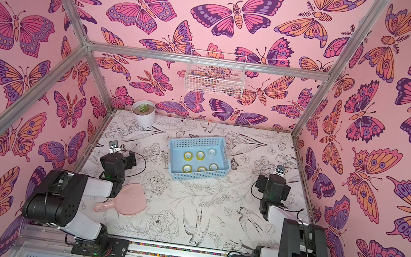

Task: Put the transparent tape into the storage box
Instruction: Reset both arms

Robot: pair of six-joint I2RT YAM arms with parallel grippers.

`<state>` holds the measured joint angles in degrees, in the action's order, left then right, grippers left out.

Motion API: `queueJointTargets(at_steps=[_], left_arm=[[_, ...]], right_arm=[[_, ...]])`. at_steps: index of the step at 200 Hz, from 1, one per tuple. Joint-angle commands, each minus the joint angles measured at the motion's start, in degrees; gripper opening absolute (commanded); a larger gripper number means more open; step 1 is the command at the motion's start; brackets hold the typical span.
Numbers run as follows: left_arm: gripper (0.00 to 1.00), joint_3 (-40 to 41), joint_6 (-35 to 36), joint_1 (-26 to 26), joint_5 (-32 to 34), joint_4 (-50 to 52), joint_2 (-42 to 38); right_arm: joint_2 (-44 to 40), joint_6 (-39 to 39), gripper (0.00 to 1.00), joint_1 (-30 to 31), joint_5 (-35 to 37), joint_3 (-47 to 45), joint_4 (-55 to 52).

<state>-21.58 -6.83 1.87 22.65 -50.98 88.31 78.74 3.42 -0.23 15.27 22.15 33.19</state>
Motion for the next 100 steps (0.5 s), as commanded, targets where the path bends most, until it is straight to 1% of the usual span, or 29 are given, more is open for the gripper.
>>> queueJointTargets(at_steps=[1, 15, 22, 28, 42, 59, 74, 84, 100], left_arm=[[1.0, 0.49, 0.18, -0.55, -1.12, -1.49, 0.42], [1.0, 0.49, 0.23, -0.64, -1.18, -1.45, 0.37], [1.0, 0.51, 0.2, -0.64, -1.14, -1.49, 0.42], [1.0, 0.49, 0.22, -0.64, -1.21, -1.49, 0.37], [1.0, 0.49, 0.22, -0.64, -1.21, -1.49, 0.39], [1.0, 0.58, 0.22, -0.64, -1.15, -1.58, 0.28], [1.0, 0.59, 0.27, -0.64, -1.2, -1.67, 0.34], [1.0, 0.57, 0.3, -0.57, -1.06, -1.59, 0.38], [1.0, 0.88, 0.96, 0.77, 1.71, -2.82, 0.72]], right_arm=[[4.46, -1.57, 0.99, -0.47, -4.51, -0.77, 13.06], [8.11, -2.01, 0.99, -0.47, -5.44, -2.38, 20.1], [9.02, -2.26, 0.99, -0.47, -5.8, -2.34, 21.87], [8.75, -2.38, 0.99, -0.47, -6.14, -1.71, 20.27], [6.95, -2.78, 0.99, -0.47, -7.0, 0.54, 12.37], [8.19, -2.73, 0.99, -0.47, -6.99, -0.55, 16.86], [7.06, -2.77, 0.99, -0.45, -7.09, 0.25, 13.18], [7.53, -2.83, 0.99, -0.47, -7.09, -0.08, 14.86], [7.17, -2.84, 0.99, -0.47, -7.19, 0.13, 13.58]])
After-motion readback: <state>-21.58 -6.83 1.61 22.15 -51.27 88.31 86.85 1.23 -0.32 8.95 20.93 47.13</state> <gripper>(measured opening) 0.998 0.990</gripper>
